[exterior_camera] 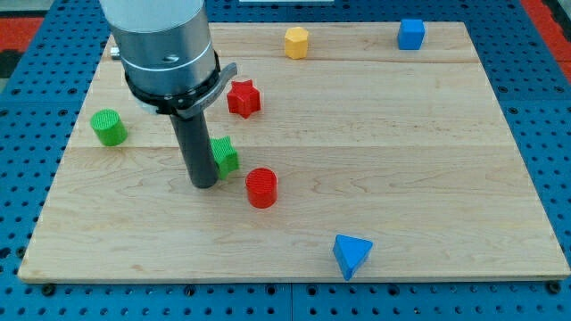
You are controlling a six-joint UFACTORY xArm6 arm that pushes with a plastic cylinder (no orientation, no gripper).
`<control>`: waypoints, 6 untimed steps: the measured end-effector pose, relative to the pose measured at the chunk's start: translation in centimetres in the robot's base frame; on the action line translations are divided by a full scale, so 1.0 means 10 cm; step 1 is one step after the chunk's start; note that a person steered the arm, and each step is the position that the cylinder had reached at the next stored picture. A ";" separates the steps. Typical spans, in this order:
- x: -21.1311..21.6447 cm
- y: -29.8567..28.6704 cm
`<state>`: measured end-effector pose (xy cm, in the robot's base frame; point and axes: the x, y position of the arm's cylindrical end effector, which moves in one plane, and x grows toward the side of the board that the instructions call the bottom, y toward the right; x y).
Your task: Slide the green star a bit right
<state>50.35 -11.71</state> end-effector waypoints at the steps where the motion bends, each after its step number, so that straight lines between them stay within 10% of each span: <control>1: -0.36 0.01; 3: -0.56 1.80; 6: -0.99 1.70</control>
